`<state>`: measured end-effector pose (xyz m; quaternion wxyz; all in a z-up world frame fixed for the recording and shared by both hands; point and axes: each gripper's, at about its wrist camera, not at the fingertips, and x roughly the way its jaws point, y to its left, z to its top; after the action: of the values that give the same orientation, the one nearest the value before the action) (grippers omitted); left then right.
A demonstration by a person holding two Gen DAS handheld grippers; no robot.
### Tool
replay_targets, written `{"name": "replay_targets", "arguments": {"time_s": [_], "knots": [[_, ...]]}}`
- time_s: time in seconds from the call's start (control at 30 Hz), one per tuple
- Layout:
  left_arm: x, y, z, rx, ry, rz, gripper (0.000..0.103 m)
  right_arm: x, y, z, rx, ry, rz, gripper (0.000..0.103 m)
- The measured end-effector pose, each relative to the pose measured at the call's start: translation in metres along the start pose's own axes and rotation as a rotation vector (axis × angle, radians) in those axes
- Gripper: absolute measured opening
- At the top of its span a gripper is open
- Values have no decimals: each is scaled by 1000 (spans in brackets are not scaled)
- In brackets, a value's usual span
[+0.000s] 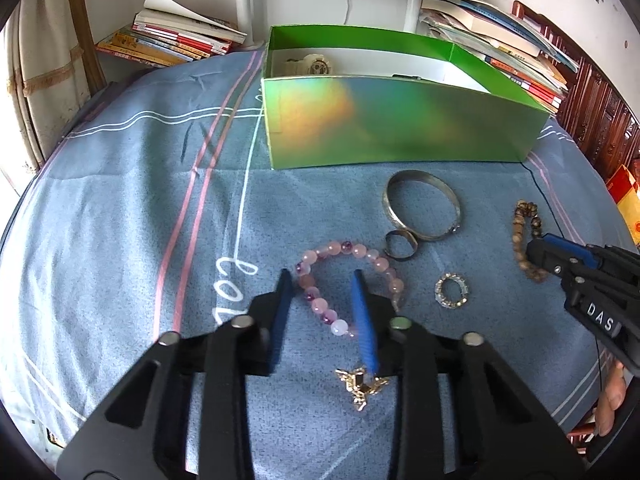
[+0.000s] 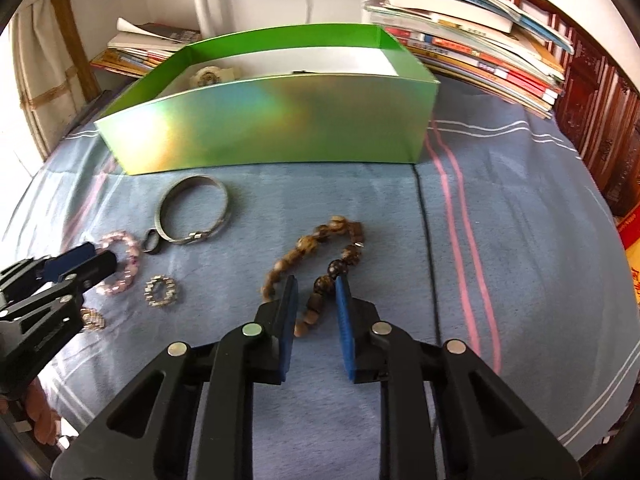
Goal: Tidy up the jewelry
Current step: 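Close the right tool on the brown bracelet while the left tool closes on the pink bracelet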
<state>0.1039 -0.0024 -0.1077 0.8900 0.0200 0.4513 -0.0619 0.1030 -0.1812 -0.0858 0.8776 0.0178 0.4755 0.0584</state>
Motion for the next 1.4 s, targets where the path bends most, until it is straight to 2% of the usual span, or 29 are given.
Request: {"name": "replay_targets", "arguments": {"time_s": [0.13,0.33,0.47,0.67,0.73,0.8,0.93,1.07,1.4], "knots": [[-2,7,1,-19,10,-18,27,-7,-6,1,42,5,41,22],[-3,14,5,-39,2,1,27,-7,-16,4,76,-9,-14,22],[-1,13,5,-34,10,-2,28,-7,-12,4,61,-17,-27,23],[1,8,4,-20,16,-4,34,-7,-11,3,52,-18,-30,24],[1,5,3,-13,17,1,35,-7,-13,4,59,-20,-32,30],[2,3,4,-7,17,2,36,-8,-14,7,62,-28,-42,31],[2,1,4,-1,19,3,38,-4,-16,17,58,-40,-62,31],[3,-1,3,6,21,9,39,8,-15,24,47,-16,-83,31],[3,0,2,17,19,-2,41,9,-9,9,-6,6,-82,31]]}}
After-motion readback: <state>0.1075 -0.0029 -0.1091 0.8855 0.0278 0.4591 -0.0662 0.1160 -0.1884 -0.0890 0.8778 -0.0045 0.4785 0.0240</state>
